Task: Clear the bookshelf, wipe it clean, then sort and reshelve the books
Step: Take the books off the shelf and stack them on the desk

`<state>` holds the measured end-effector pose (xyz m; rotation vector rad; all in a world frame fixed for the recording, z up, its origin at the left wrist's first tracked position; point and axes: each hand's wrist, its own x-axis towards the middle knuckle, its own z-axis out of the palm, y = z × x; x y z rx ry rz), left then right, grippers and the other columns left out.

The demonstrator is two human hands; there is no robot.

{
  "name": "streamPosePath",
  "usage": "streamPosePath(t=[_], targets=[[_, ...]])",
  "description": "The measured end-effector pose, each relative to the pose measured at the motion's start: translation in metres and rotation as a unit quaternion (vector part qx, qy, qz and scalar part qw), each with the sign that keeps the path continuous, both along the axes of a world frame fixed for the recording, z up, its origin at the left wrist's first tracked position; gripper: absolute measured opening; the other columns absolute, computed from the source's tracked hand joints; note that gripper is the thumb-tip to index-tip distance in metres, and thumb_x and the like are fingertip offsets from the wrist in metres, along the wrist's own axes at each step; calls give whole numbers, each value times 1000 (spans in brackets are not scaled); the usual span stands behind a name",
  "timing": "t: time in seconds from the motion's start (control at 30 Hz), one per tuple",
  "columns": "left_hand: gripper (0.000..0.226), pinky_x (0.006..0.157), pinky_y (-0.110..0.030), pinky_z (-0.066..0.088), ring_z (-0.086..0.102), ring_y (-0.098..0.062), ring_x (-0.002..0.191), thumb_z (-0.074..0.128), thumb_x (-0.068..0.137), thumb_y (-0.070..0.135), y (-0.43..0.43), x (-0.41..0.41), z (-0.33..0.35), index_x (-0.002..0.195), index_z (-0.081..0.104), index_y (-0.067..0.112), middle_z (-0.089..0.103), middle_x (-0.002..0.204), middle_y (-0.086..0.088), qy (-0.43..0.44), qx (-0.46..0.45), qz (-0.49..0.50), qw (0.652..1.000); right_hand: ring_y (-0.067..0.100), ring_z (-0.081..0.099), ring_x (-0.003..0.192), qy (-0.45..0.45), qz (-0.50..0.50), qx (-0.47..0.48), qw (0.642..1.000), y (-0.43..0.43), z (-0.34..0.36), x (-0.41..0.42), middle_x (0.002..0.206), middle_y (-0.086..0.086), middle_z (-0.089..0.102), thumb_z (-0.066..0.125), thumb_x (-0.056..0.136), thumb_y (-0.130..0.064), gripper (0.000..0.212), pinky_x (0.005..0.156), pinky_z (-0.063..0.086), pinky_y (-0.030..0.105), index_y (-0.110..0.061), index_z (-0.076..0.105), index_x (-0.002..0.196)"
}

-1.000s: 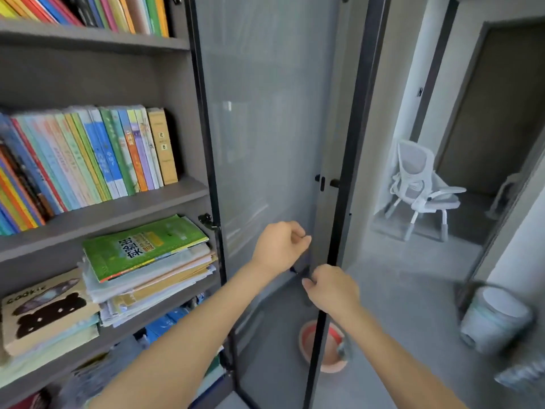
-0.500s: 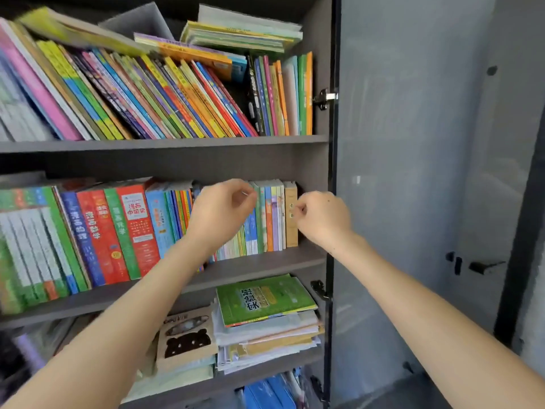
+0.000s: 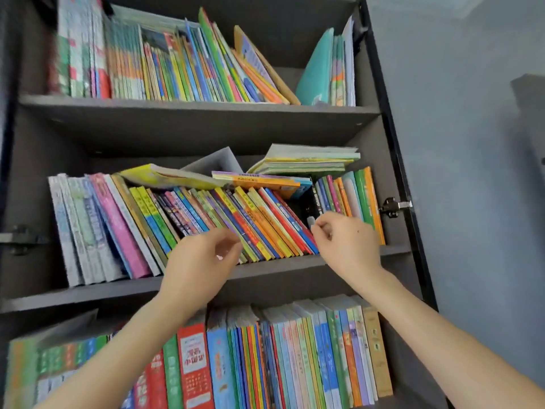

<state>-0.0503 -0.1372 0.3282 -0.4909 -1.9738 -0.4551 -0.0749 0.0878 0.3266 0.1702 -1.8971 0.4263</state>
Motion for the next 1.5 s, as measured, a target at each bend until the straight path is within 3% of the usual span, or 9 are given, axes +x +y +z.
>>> streamPosePath(t=[0.43,0.6,0.7,0.83,1.0,1.13,1.17,1.4,1.5], targets=[[10,69,-18,49,59,-2,83,57,92,33,4,-56,57,100,63,31,59,86,18,61,-23,34,997,26,43,126,87,-123,32,988,15,96,-93,140,7,47,67,86,-40,74,101,38,34,-14,30,145],[15,54,-13,46,61,-1,72,54,92,44,50,-74,86,95,59,30,63,81,13,-68,68,-79,992,29,28,140,57,-144,70,985,45,144,-134,151,6,34,76,77,-37,98,115,22,44,-18,15,151],[17,75,-33,59,67,-9,79,56,92,44,77,-88,103,90,59,27,68,86,2,-130,124,-140,974,28,24,142,17,-127,114,985,58,174,-157,151,5,34,78,73,-34,104,118,10,48,-21,11,152],[18,78,-31,59,69,-14,85,58,92,41,107,-107,121,87,58,23,70,92,-4,-196,215,-200,936,24,48,120,26,-92,203,974,73,198,-178,128,0,52,76,72,-43,82,105,32,40,-25,34,140],[56,82,-32,56,69,-23,93,50,86,63,126,-117,130,99,58,10,69,103,-10,-271,378,-351,813,20,58,73,248,-127,247,928,76,172,-193,86,-2,61,85,63,-37,46,52,27,25,-20,59,96],[94,98,-53,43,53,-48,114,49,83,71,114,-108,135,119,43,-16,54,121,-36,-326,552,-541,544,22,51,64,365,-132,219,895,79,147,-194,76,0,56,90,51,-28,47,52,25,27,-15,62,87],[96,98,-56,43,52,-51,113,51,82,70,111,-103,134,119,43,-18,53,119,-39,-336,563,-547,520,22,51,66,389,-132,204,889,80,139,-191,76,1,56,89,52,-26,46,53,27,27,-14,62,88],[91,81,-62,52,63,-50,100,46,80,76,86,-67,106,119,57,-5,62,112,-34,-343,511,-540,574,29,57,65,505,-14,110,856,76,86,-144,81,8,67,70,81,-22,30,52,40,30,-11,56,104],[78,70,-63,52,67,-43,96,46,80,73,74,-21,99,110,71,5,67,113,-25,-315,483,-502,645,26,56,69,552,13,136,823,62,67,-110,79,9,69,74,80,-14,31,54,40,30,-11,56,104]])
